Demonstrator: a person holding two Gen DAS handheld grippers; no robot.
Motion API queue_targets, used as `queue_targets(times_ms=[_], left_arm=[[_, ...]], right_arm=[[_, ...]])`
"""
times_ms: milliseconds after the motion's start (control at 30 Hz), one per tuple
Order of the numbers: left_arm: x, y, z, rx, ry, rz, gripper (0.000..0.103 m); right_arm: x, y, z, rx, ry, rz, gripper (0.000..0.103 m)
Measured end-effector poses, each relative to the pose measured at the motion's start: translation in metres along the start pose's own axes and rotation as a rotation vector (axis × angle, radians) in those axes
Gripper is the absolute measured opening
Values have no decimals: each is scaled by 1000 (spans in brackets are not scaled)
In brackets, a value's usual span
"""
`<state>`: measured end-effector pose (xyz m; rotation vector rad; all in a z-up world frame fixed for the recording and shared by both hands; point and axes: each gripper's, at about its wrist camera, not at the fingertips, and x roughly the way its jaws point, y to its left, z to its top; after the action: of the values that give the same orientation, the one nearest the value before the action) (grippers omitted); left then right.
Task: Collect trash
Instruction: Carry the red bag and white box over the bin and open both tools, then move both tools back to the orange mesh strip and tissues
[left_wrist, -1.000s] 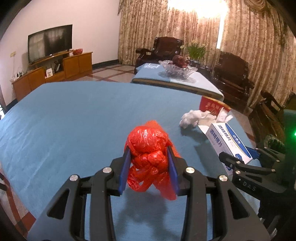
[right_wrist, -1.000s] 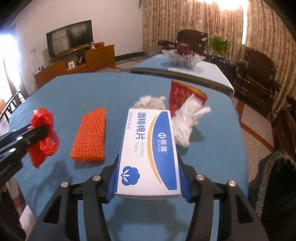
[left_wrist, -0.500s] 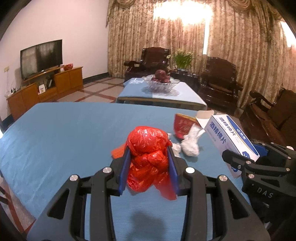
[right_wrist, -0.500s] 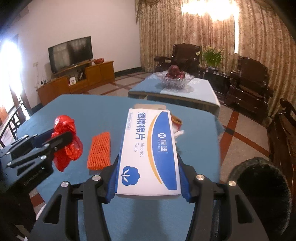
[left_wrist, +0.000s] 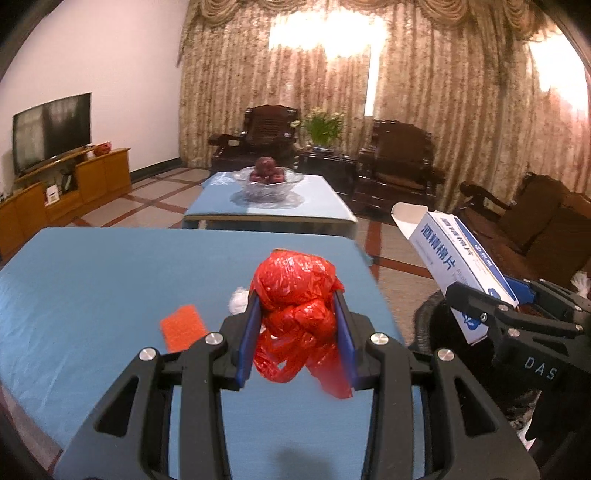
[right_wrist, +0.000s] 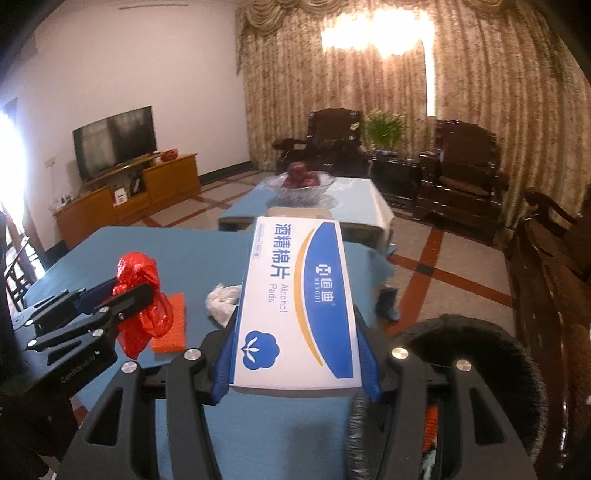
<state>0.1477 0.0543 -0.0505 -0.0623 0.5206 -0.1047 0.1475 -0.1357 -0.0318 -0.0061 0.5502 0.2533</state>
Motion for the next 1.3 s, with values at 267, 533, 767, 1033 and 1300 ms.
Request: queue_targets(times_ms=[267, 533, 767, 1033, 1300], left_arm=[[11, -62, 5, 61, 1, -97, 36], [29, -129, -2, 128, 9, -206, 36], [49, -183, -13, 182, 10, -301, 36], [86, -229, -26, 202, 47, -384, 36], [107, -248, -29, 175, 84, -452, 75]], right_arm=[[-25, -55, -7, 57, -19, -98, 54], [-44, -119, -22, 117, -9, -218, 54], [-47, -168, -40, 153, 23, -307, 54], [-30, -210, -62, 185, 75, -354, 55], [-25, -223, -85, 200, 112, -421, 84]])
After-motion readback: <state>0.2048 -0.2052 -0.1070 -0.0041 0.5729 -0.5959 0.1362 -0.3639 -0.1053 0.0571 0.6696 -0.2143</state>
